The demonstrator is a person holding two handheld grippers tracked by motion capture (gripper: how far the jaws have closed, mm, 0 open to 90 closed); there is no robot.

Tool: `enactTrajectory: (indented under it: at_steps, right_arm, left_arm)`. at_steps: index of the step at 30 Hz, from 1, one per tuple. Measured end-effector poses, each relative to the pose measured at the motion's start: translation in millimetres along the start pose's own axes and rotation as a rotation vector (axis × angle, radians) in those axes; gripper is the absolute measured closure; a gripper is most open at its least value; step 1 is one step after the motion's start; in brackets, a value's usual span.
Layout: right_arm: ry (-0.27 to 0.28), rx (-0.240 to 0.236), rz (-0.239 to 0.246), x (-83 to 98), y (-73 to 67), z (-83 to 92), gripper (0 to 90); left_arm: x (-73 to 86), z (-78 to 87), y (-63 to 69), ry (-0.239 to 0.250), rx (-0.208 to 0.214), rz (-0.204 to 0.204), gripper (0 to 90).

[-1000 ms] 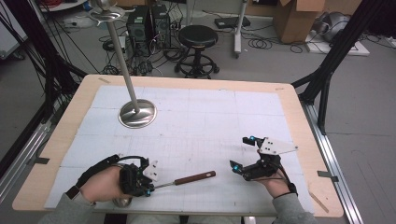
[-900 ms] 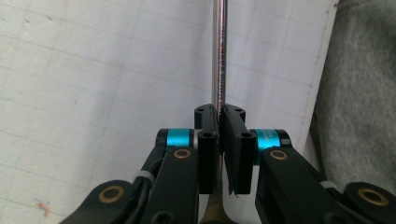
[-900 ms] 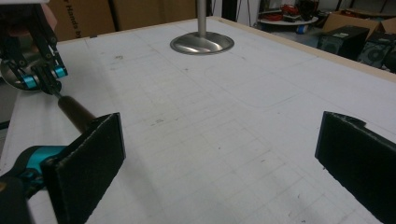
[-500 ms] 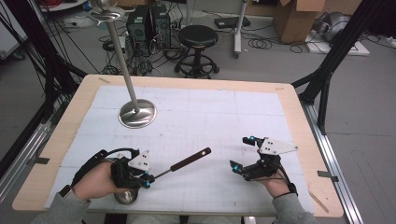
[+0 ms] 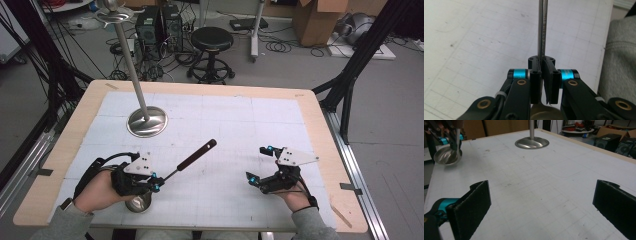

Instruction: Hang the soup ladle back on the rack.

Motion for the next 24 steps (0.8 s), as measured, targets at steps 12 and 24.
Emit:
enactTrajectory:
  at_steps: [12,24]
  right_arm:
    - [-0.003,-0.002,-0.003,0.2,-0.3,-0.1,0.5]
    - [0.0,-0.001,-0.001,-0.1,-0.2,0.1,0.5]
  left_arm:
    - [8.6,10.9,-19.1,0.13,-0.072,0.107,84.2]
    - [13.7,17.7,-28.9,0.214,-0.151,0.164,84.2]
Point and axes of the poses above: each handheld gripper's, and its own axes: z roughly backward along the jaws, x roughly out of its underside, y roughly to its right, the point moved 5 cm from there along -z, roughly forward along the jaws, and after that the axes turned 13 degrees about -z, right-handed, at the moved point
